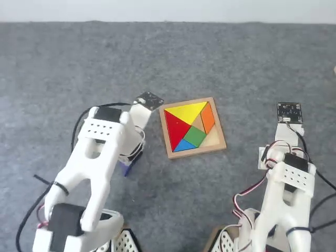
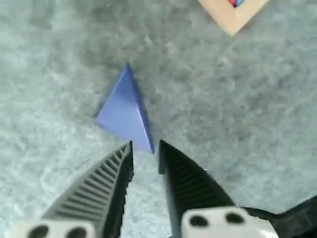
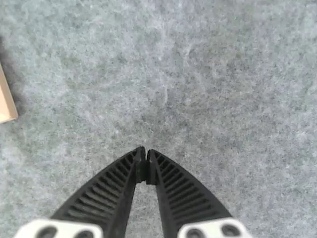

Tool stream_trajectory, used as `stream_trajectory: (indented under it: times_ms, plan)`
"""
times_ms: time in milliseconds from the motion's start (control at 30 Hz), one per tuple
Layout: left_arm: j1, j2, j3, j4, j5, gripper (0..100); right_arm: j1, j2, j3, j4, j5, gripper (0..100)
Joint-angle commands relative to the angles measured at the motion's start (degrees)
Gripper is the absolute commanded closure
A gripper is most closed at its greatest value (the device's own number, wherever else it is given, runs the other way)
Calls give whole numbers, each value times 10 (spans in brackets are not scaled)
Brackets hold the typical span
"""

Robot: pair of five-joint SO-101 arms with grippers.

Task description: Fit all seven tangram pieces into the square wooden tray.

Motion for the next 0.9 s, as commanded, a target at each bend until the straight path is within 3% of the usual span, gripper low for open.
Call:
stream_trajectory:
  times_ms: [0, 167, 400, 633, 867]
  plan:
    - [-28, -27, -4, 2, -6, 818, -4, -11, -3, -10, 7, 987]
    - [-68, -4, 13, -57, -17, 768, -4, -11, -3, -10, 7, 988]
    - [-91, 154, -7, -135, -26, 768, -4, -11, -3, -10, 7, 989]
    - [-86, 250, -44, -144, -24, 768, -4, -11, -3, -12, 7, 989]
    - [-85, 232, -49, -160, -25, 768, -4, -11, -3, -11, 7, 989]
